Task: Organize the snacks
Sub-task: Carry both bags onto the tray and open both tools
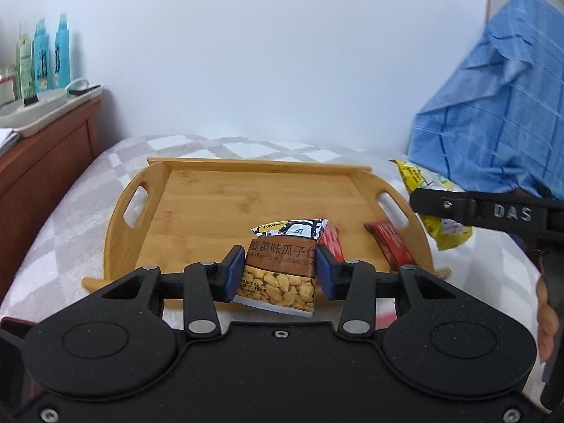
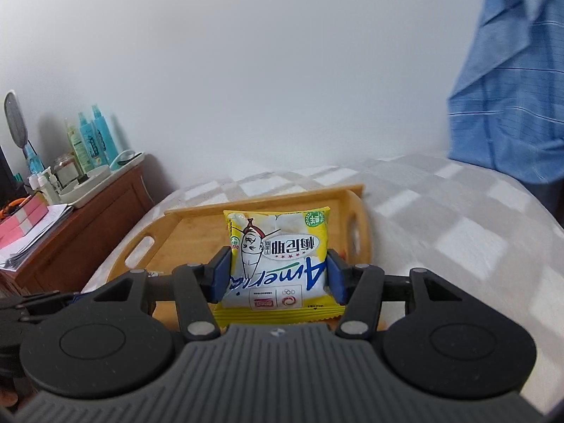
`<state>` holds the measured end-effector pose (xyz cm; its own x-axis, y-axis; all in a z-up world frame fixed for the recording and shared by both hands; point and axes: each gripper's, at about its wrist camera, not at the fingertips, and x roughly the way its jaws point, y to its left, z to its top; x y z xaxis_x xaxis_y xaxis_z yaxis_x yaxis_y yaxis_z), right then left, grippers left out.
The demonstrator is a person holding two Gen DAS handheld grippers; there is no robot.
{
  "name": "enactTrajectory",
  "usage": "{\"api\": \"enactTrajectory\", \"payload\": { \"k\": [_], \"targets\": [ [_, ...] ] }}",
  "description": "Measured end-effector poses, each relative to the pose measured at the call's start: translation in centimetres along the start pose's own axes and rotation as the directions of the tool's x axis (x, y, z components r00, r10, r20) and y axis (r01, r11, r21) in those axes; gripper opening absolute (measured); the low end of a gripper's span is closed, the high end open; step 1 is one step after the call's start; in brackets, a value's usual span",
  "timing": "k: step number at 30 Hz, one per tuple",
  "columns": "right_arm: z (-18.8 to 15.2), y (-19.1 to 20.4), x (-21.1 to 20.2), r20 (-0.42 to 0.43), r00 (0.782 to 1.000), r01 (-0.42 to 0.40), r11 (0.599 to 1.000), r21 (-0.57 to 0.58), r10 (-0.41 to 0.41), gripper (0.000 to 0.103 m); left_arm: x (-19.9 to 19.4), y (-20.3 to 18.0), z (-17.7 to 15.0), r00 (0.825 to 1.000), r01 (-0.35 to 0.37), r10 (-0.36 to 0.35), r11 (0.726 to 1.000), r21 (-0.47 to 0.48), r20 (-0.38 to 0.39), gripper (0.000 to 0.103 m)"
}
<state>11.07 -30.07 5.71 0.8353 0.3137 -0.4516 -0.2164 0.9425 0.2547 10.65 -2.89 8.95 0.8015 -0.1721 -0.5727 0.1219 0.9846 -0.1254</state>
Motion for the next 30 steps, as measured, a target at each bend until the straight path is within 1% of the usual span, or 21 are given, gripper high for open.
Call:
{"api": "enactTrajectory", "payload": {
  "k": [4, 7, 11, 15, 20, 27, 30],
  "targets": [
    [2.2, -1.0, 4.1, -0.041, 0.999, -0.029, 0.999, 0.02, 0.03, 0.058, 3.1, 0.2, 0.9, 0.999, -0.031, 0.031, 0.999, -0.005, -0.015, 0.041],
    [3.2, -1.4, 6.6, -0.067, 0.997, -0.026, 1.0, 0.014, 0.027, 0.058, 5.6, 0.0, 0.9, 0.998, -0.049, 0.049, 0.999, 0.007, -0.049, 0.041],
    [3.7, -1.9, 9.8, -0.099, 0.995, -0.021, 1.0, 0.016, 0.022, 0.058, 8.2, -0.3, 0.4, 0.994, -0.079, 0.08, 0.997, 0.025, -0.079, 0.041],
    [3.8, -2.3, 12.5, -0.133, 0.991, -0.008, 1.0, 0.014, 0.01, 0.058, 9.9, -0.6, 0.0, 0.992, -0.088, 0.091, 0.995, 0.039, -0.088, 0.041],
    [3.4, -2.3, 14.5, -0.167, 0.986, 0.015, 1.0, -0.027, -0.019, 0.058, 10.9, -1.1, -0.5, 0.991, -0.095, 0.1, 0.993, 0.064, -0.087, 0.041],
    [2.8, -2.8, 15.6, -0.185, 0.982, 0.04, 0.999, -0.023, -0.044, 0.058, 11.5, -2.0, -0.9, 0.989, -0.117, 0.125, 0.987, 0.107, -0.073, 0.041],
    [2.7, -2.9, 15.6, -0.184, 0.982, 0.038, 0.999, -0.011, -0.039, 0.058, 11.6, -2.2, -1.0, 0.989, -0.124, 0.133, 0.985, 0.12, -0.066, 0.041]
  ]
}}
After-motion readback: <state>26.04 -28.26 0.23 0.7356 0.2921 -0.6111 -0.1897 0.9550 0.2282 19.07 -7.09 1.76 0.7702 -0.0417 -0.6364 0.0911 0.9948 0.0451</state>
